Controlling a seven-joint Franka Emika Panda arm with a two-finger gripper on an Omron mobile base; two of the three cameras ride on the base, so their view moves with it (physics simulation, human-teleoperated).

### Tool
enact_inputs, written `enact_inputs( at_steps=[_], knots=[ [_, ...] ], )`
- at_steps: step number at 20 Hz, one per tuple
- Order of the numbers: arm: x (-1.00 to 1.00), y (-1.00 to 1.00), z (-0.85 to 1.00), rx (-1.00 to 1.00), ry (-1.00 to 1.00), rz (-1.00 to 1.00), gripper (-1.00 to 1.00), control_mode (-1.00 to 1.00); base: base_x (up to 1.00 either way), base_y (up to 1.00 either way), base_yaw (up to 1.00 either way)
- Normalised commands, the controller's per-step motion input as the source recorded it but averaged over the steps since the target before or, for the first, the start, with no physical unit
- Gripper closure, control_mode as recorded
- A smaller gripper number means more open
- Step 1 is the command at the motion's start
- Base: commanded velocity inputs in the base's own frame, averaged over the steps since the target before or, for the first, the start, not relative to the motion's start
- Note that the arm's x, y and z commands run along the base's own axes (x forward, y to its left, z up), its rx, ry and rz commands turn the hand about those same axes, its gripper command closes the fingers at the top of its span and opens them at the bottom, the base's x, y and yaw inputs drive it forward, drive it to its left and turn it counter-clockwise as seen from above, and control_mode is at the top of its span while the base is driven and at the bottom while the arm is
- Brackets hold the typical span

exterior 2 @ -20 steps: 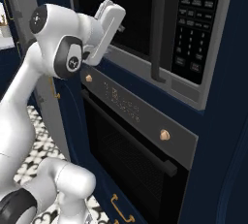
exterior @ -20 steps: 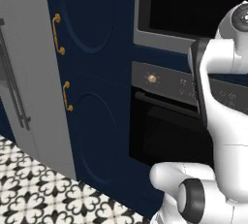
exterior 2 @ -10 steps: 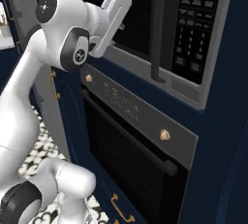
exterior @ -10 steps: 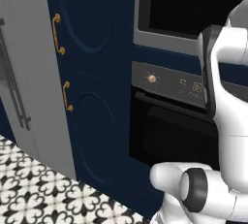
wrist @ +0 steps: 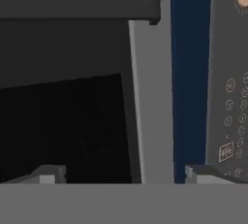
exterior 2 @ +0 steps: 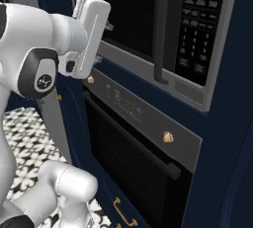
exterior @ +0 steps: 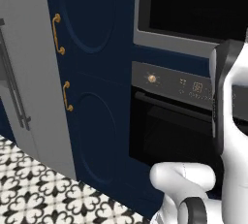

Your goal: Pick the mushroom from the sink and place it in the bowl. Then pick the bowl and place it in the microwave. Then close the microwave door and press the start button.

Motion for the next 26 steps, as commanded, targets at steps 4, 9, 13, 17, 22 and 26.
enact_inputs(
  at_steps=[4, 9, 13, 17, 22, 26],
  knots=[
    [-1.00, 0.35, -0.14, -0.49, 0.31, 0.16, 1.00, -1.00, 0.00, 0.00, 0.00],
    [-0.97, 0.21, -0.06, -0.43, 0.24, 0.10, 1.00, -1.00, 0.00, 0.00, 0.00],
    [-0.86, 0.06, -0.07, -0.52, 0.11, 0.13, 1.00, -1.00, 0.00, 0.00, 0.00],
    [-0.50, 0.00, 0.00, -0.60, 0.12, 0.23, 1.00, -1.00, 0.00, 0.00, 0.00],
    [-0.37, -0.05, -0.21, -0.57, 0.07, 0.24, 1.00, -1.00, 0.00, 0.00, 0.00],
    [0.11, -0.09, -0.08, -0.31, 0.11, 0.09, 1.00, -1.00, 0.00, 0.00, 0.00]
  ],
)
